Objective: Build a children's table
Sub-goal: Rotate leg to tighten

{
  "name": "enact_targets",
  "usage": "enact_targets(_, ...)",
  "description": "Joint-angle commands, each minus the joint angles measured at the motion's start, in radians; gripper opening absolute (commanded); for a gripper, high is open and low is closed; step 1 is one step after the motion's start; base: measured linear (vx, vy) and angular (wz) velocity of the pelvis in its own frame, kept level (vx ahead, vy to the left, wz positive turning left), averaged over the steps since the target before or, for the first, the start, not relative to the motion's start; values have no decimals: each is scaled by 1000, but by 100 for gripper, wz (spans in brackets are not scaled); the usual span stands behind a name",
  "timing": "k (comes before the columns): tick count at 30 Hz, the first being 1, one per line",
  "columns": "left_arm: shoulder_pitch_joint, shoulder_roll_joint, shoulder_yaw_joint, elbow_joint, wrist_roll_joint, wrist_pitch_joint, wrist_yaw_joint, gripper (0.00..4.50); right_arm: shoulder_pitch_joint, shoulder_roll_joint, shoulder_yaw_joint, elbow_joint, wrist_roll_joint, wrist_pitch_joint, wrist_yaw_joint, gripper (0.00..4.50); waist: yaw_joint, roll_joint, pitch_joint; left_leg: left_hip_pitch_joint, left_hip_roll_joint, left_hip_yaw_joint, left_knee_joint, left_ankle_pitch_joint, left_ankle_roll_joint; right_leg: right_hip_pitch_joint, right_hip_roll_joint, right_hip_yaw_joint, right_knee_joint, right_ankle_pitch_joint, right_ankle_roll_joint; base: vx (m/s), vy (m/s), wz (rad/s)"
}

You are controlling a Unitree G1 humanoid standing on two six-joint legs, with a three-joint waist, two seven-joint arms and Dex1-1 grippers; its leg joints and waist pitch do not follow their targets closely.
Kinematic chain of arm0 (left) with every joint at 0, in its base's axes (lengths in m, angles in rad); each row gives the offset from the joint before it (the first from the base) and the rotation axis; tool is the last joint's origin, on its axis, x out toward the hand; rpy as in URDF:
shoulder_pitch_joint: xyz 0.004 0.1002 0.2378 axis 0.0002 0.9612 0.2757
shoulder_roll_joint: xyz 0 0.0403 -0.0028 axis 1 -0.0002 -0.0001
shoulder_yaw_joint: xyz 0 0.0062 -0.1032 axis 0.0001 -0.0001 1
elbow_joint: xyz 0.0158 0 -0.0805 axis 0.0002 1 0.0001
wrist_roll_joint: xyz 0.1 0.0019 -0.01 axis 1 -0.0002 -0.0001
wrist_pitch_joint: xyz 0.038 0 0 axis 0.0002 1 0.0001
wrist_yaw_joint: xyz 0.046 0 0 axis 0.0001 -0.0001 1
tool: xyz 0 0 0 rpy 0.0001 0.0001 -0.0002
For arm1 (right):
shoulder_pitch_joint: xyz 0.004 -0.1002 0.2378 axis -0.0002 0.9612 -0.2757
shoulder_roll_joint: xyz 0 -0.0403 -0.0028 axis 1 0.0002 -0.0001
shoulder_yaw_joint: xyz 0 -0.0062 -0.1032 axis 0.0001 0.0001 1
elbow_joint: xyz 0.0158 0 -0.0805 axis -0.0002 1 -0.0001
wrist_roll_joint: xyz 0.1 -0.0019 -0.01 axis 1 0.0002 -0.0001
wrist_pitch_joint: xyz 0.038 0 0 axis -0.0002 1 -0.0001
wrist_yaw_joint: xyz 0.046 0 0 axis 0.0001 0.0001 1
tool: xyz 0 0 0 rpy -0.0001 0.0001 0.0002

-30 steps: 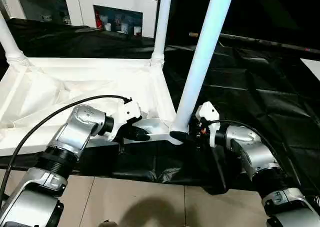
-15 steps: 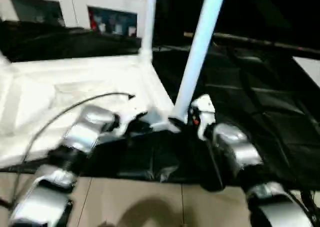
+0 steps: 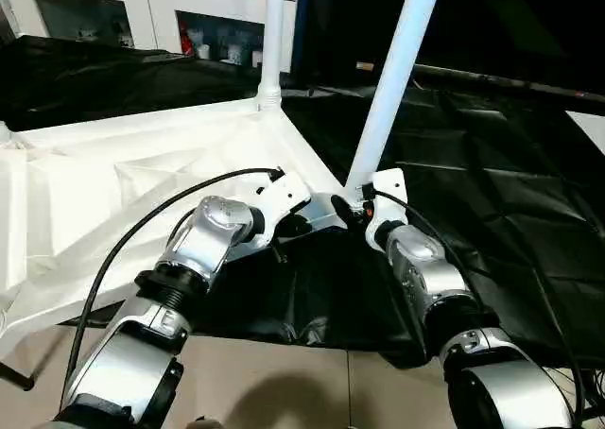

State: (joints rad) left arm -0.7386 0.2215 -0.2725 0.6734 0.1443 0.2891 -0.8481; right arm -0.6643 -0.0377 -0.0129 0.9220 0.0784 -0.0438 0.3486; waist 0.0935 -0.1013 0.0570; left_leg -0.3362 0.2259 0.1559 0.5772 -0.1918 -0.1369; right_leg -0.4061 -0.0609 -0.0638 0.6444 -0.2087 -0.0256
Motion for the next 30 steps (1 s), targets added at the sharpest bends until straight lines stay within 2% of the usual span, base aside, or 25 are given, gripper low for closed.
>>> enact_targets(1,4,-42,-7,-21,-41,-59,-12,0,-10,29,41,-40,15,-37,93,382,0,4,-68,-13,-2,17,-54,-50,50,68,-66,51,-69,-22,-180,0,0,0)
enact_targets(5,68,59,-8,-95,-98,-119,-202,0,36,-90,78,-124,33,-12,323,400,0,3,-66,-18,-1,15,-53,-47,74,74,-68,49,-69,-8,-191,0,0,0)
enact_targets(6,68,59,-8,-95,-98,-119,-202,0,36,-90,78,-124,33,-12,323,400,0,3,-66,-16,0,16,-53,-48,74,72,-67,50,-70,-12,-191,0,0,0)
enact_targets(7,91,93,-5,-125,-122,-116,-272,0,56,-139,94,-160,45,8,436,400,-2,4,-65,-15,0,17,-53,-53,76,69,-67,50,-70,-18,-194,0,0,0)
enact_targets(8,96,102,-3,-132,-127,-112,-286,0,61,-153,99,-171,49,13,473,400,-2,5,-62,-14,2,18,-55,-74,79,67,-67,50,-74,-49,-199,0,0,0)
enact_targets(10,101,111,0,-135,-131,-115,-301,0,67,-168,105,-186,51,19,509,400,0,9,-61,-7,5,19,-56,-91,74,60,-68,50,-77,-78,-202,0,0,0)
enact_targets(11,105,124,2,-139,-135,-113,-320,0,72,-183,111,-204,59,30,548,400,2,9,-60,-7,6,18,-58,-108,67,61,-67,50,-78,-98,-204,0,0,0)
enact_targets(14,113,142,5,-151,-145,-106,-349,0,77,-200,115,-224,69,46,596,400,3,4,-61,-11,4,17,-58,-99,56,63,-69,50,-78,-109,-195,0,0,0)
enact_targets(16,117,150,8,-160,-151,-99,-361,0,78,-204,115,-228,74,51,613,400,3,5,-61,-11,4,16,-58,-99,56,64,-69,50,-78,-114,-194,0,0,0)
enact_targets(19,129,173,14,-172,-156,-103,-377,0,89,-231,147,-237,51,47,659,400,3,5,-62,-12,4,16,-57,-78,59,64,-68,49,-76,-97,-193,0,0,0)
enact_targets(24,138,182,23,-184,-156,-98,-389,0,95,-248,163,-228,23,43,671,400,2,1,-61,-13,2,17,-57,-75,57,63,-68,49,-77,-112,-189,0,0,0)
enact_targets(25,139,182,24,-186,-156,-98,-389,0,96,-250,165,-220,14,38,667,383,2,1,-61,-13,2,17,-57,-77,56,62,-68,49,-78,-116,-186,0,0,0)
enact_targets(29,143,184,23,-192,-158,-94,-389,0,92,-245,156,-201,8,33,641,383,2,1,-62,-13,2,17,-56,-68,56,63,-68,49,-76,-108,-185,0,0,0)
enact_targets(30,144,185,22,-195,-160,-92,-389,0,91,-241,150,-199,21,35,637,348,1,4,-62,-12,3,17,-57,-71,55,62,-68,49,-76,-108,-188,0,0,0)
